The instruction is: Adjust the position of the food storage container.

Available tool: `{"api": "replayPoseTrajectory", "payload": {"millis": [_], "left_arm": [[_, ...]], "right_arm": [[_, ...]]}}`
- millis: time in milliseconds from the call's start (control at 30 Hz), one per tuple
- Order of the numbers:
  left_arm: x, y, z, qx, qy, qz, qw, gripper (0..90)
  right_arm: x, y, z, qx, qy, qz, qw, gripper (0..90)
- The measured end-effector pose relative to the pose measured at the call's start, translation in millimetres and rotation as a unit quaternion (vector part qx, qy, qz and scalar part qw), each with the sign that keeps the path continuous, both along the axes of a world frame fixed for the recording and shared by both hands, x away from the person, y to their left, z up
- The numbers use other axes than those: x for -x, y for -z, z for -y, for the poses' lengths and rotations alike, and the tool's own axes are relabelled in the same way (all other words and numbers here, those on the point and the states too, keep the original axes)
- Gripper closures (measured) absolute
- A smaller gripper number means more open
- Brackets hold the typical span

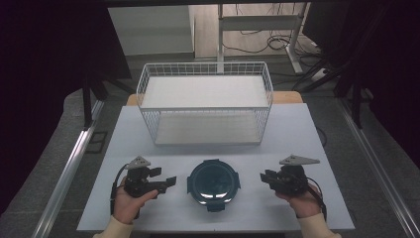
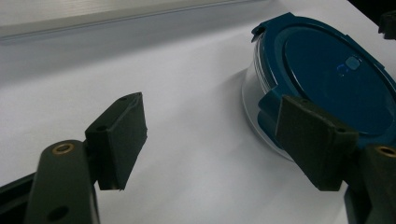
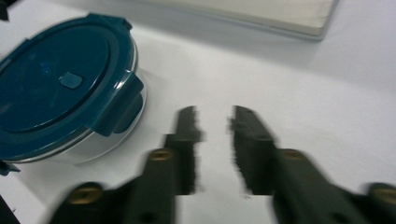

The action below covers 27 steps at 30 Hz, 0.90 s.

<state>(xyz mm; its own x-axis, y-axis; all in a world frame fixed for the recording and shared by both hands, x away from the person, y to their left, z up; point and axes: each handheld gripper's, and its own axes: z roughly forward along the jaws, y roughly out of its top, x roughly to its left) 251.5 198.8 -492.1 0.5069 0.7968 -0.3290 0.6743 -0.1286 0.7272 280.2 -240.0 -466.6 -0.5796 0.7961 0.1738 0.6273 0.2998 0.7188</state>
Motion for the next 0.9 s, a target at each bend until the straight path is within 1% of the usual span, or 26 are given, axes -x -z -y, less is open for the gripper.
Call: {"api": "replayPoseTrajectory", "payload": {"millis": [33,100,133,167,200,233,300,400,500,600,700,800,900], "left_arm": [[-0.2,0.1,-0.1,0.0,-0.002,0.0,1.0,24.2],[-0.6,0.7,-0.2,0.0,-0.003,-0.001,1.0,23.6],[-0.7,1.1,-0.1,-0.001,-0.004,-0.002,1.0,23.1],[-0.7,1.5,0.0,-0.001,-0.006,-0.003,1.0,22.4],[-0.6,1.6,0.1,0.0,-0.007,-0.003,1.0,22.1],[-0.5,1.4,0.3,0.001,-0.007,-0.004,1.0,21.7],[-0.3,0.8,0.3,0.002,-0.008,-0.003,1.0,21.1],[0.0,-0.1,-0.1,0.003,-0.009,-0.001,1.0,20.8],[-0.1,0.0,-0.4,0.004,-0.011,-0.002,0.9999,20.4],[-0.1,0.1,-0.6,0.006,-0.012,-0.003,0.9999,20.1],[0.9,-0.5,-0.3,0.007,-0.012,-0.002,0.9999,19.9],[1.8,-1.7,-0.4,0.012,-0.011,-0.003,0.9999,19.7],[1.8,-3.5,0.2,0.023,-0.012,-0.006,0.9996,19.0]], "right_arm": [[1.5,0.9,5.3,-0.009,0.003,0.005,0.9999,58.1],[1.8,0.7,10.5,-0.025,0.013,0.011,0.9996,46.8],[1.6,0.0,11.7,-0.031,0.014,0.012,0.9993,42.6],[1.2,-0.9,12.5,-0.043,0.011,0.014,0.9989,38.4],[1.0,-1.3,11.9,-0.052,0.006,0.014,0.9985,36.1],[1.5,-1.4,10.6,-0.055,-0.001,0.017,0.9984,34.0],[2.4,-0.6,7.7,-0.05,-0.011,0.02,0.9985,31.5],[2.2,0.9,5.6,-0.046,-0.015,0.019,0.9986,29.8],[1.3,3.1,4.8,-0.042,-0.016,0.014,0.9989,27.9],[1.0,4.1,4.3,-0.04,-0.013,0.015,0.999,27.7],[0.9,3.9,4.3,-0.043,-0.013,0.016,0.9989,27.7],[0.8,4.2,3.1,-0.045,-0.014,0.013,0.9988,27.0],[1.3,3.8,-0.3,-0.045,-0.015,0.012,0.9988,26.2]]}}
